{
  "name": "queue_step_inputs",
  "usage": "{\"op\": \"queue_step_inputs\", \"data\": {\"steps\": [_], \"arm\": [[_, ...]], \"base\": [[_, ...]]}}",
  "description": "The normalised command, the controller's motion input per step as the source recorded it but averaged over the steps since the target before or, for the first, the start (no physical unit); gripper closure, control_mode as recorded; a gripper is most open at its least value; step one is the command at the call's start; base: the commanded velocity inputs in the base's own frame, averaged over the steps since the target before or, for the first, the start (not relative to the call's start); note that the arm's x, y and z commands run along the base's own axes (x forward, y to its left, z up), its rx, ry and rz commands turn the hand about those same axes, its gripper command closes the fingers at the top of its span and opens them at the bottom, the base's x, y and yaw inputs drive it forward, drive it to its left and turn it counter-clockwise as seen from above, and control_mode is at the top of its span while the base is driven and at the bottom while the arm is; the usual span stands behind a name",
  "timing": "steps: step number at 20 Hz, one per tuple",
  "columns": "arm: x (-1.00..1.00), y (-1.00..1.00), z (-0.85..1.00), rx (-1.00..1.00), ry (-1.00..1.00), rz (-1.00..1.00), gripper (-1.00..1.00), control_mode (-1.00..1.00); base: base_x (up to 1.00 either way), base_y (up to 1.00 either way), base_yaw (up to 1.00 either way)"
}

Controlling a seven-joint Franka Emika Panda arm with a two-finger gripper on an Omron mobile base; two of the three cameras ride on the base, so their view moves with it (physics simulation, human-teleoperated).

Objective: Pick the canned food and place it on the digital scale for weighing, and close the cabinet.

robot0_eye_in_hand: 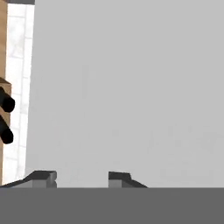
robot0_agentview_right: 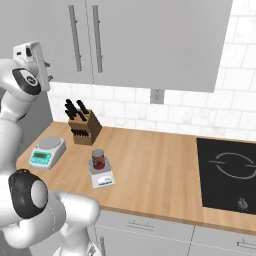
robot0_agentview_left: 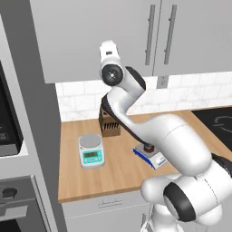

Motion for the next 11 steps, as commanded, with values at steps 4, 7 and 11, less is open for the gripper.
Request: {"op": "queue_step_inputs", "data": {"steps": [4, 7, 11], "arm": [[0.09, -0.55, 0.0, 0.09, -0.02, 0.0, -1.0, -1.0], [-0.62, -0.79, 0.0, 0.13, -0.11, 0.0, -1.0, -1.0], [-0.8, -0.88, 0.0, 0.14, -0.11, 0.0, -1.0, -1.0]], "base": [[0.0, 0.0, 0.0], [0.0, 0.0, 0.0], [0.0, 0.0, 0.0]]}}
